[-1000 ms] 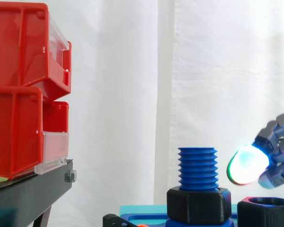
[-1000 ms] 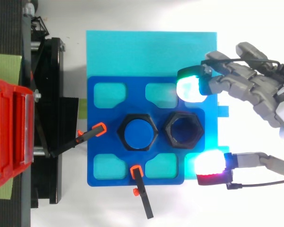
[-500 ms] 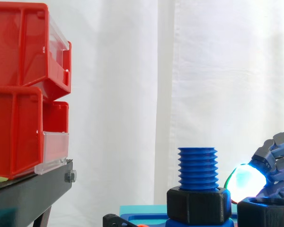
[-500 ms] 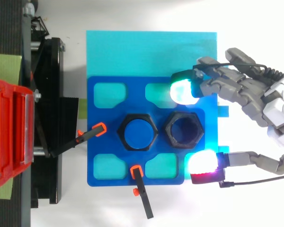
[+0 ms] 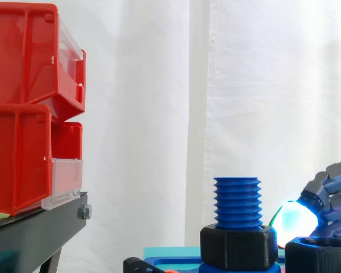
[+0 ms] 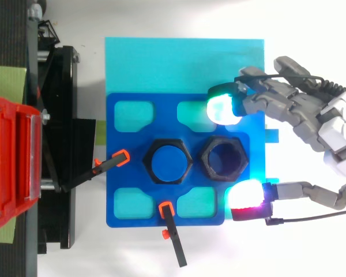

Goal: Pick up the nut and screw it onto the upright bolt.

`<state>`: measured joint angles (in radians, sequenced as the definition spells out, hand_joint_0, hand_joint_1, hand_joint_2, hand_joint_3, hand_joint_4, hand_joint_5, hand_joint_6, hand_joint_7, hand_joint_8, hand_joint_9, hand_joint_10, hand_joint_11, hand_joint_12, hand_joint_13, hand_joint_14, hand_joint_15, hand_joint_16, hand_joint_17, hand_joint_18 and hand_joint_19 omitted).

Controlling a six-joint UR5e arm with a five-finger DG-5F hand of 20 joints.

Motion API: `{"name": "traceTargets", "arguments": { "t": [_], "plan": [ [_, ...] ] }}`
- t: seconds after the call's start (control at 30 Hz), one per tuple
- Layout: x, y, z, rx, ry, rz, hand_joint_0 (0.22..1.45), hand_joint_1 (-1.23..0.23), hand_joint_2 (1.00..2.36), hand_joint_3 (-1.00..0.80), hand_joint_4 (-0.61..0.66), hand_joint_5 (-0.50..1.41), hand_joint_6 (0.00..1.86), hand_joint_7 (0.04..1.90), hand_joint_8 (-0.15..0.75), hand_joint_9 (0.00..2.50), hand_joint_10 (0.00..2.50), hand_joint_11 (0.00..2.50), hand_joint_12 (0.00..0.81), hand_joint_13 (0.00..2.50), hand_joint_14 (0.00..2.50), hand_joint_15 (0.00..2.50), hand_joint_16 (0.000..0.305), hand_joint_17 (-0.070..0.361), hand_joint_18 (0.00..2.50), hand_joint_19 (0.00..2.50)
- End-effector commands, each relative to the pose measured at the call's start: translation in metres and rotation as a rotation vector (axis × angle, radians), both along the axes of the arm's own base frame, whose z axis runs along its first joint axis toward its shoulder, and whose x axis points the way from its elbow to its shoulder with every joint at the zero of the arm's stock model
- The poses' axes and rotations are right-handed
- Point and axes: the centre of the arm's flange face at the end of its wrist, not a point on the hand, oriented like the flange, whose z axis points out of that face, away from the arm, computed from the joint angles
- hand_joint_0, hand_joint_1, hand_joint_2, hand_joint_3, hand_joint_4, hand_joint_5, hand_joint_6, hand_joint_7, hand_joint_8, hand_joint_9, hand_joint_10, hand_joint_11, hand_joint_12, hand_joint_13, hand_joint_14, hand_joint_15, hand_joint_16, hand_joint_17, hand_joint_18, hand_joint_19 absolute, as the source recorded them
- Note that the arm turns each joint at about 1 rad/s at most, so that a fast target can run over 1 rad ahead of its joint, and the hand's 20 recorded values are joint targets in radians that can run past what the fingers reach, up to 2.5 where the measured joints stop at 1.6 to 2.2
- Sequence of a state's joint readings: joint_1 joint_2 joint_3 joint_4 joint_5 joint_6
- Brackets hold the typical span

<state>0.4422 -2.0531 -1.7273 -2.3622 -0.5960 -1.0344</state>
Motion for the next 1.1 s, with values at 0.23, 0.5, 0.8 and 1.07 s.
{"name": "traceTargets", "arguments": {
  "t": [0.23,0.5,0.8,1.07],
  "plan": [
    [0.0017,0.0005,-0.0038,0.017,-0.015,0.000,0.40,-0.80,1.00,-0.50,0.22,-0.26,0.50,0.70,0.314,0.25,0.00,0.00,0.433,0.30,0.00,0.00,0.058,0.130,0.18,0.00],
    [0.0018,0.0007,-0.0039,0.017,-0.015,0.003,0.41,-0.80,1.00,-0.50,0.23,-0.26,0.50,0.73,0.312,0.25,0.00,0.00,0.432,0.31,0.00,0.00,0.057,0.129,0.18,0.00],
    [0.0019,0.0012,-0.0039,0.017,-0.015,0.009,0.51,-0.83,1.00,-0.50,0.23,-0.24,0.50,0.83,0.288,0.28,0.00,0.00,0.386,0.32,0.00,0.00,0.048,0.107,0.20,0.00],
    [0.0019,0.0012,-0.0039,0.016,-0.014,0.009,0.54,-0.83,1.00,-0.50,0.25,-0.23,0.50,0.91,0.289,0.31,0.00,0.00,0.377,0.35,0.00,0.00,0.046,0.103,0.22,0.00]
  ]
}}
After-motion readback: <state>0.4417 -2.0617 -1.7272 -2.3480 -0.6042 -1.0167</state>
